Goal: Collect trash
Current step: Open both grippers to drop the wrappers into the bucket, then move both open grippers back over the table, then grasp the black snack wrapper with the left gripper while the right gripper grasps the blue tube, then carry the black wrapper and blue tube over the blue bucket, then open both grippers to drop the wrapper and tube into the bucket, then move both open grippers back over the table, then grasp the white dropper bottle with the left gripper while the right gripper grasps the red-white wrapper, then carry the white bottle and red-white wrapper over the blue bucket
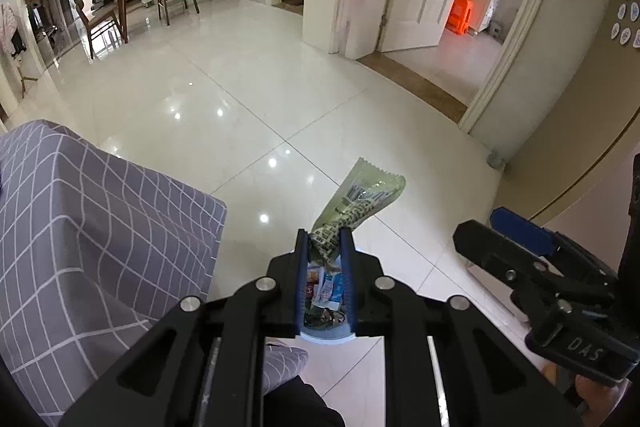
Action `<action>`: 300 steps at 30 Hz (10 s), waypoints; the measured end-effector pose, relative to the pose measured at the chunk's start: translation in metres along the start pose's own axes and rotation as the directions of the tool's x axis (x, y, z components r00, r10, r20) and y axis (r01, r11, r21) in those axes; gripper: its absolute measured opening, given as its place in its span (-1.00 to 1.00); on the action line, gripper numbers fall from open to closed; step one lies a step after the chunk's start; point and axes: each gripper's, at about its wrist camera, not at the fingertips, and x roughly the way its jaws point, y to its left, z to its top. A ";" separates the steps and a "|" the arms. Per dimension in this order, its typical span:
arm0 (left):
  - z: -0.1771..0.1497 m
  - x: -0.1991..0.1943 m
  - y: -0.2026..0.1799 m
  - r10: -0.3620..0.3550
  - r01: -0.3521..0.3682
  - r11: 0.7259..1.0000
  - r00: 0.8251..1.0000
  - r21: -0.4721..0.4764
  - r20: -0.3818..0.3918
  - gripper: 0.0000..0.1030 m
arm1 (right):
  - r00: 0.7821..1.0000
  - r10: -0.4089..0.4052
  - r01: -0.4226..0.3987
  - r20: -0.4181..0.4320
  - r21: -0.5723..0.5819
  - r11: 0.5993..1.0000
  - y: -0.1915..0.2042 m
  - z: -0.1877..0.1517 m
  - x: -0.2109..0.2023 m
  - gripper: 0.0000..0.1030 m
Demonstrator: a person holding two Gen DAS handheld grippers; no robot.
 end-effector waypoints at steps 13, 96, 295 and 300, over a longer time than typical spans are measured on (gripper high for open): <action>0.001 0.004 -0.013 -0.011 0.011 0.999 1.000 0.038 -0.007 -0.70 | 0.995 0.003 -0.006 0.102 0.021 1.000 -0.004 0.005 -0.025 0.35; -0.026 -0.115 0.443 0.401 -0.396 0.907 0.916 -0.143 0.005 -0.42 | 0.936 0.130 -0.292 -0.328 -0.513 0.807 0.445 0.014 0.257 -0.74; -0.006 -0.176 0.063 0.282 -0.275 0.959 0.903 -0.066 0.325 -0.54 | 0.952 0.288 -0.249 0.102 -0.285 0.925 0.143 0.045 -0.041 -0.78; 0.000 -0.135 0.031 0.224 -0.236 0.972 0.934 0.011 0.277 -0.54 | 0.972 0.206 -0.178 0.109 -0.223 0.958 0.090 0.041 -0.039 -0.78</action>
